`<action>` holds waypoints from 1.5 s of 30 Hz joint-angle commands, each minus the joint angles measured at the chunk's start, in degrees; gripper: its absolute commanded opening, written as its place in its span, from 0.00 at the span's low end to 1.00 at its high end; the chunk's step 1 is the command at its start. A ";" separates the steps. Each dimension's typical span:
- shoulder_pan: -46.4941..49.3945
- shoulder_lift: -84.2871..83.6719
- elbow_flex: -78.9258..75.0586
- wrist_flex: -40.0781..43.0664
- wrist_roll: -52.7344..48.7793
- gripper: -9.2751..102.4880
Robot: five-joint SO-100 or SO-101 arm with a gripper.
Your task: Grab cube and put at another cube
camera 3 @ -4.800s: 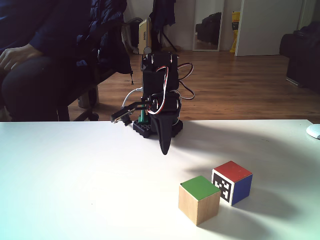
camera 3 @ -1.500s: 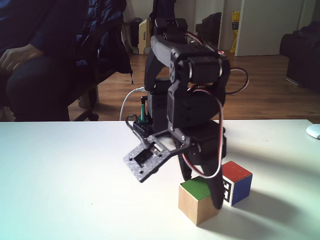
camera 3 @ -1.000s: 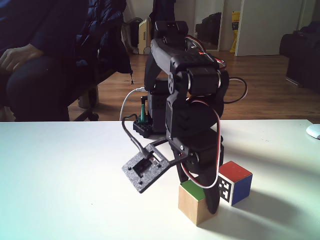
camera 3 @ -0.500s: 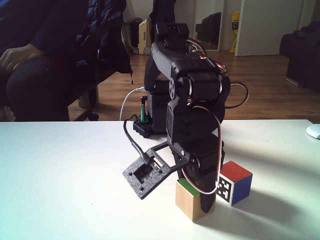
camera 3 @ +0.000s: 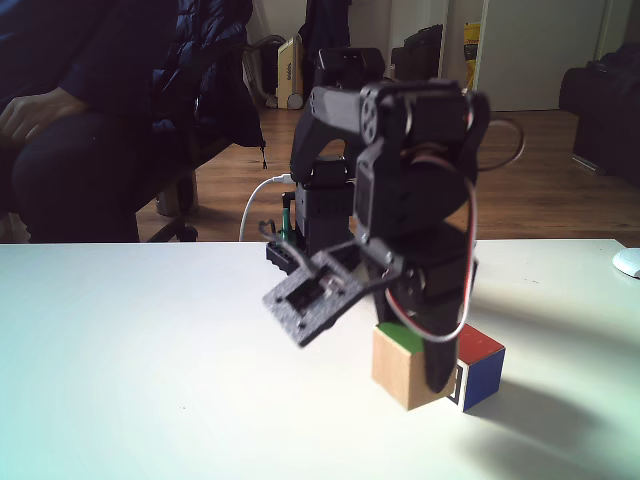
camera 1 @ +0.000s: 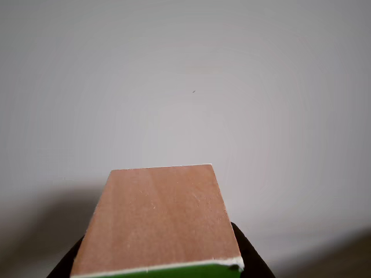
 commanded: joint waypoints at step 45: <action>-13.10 19.95 18.90 -2.02 8.35 0.27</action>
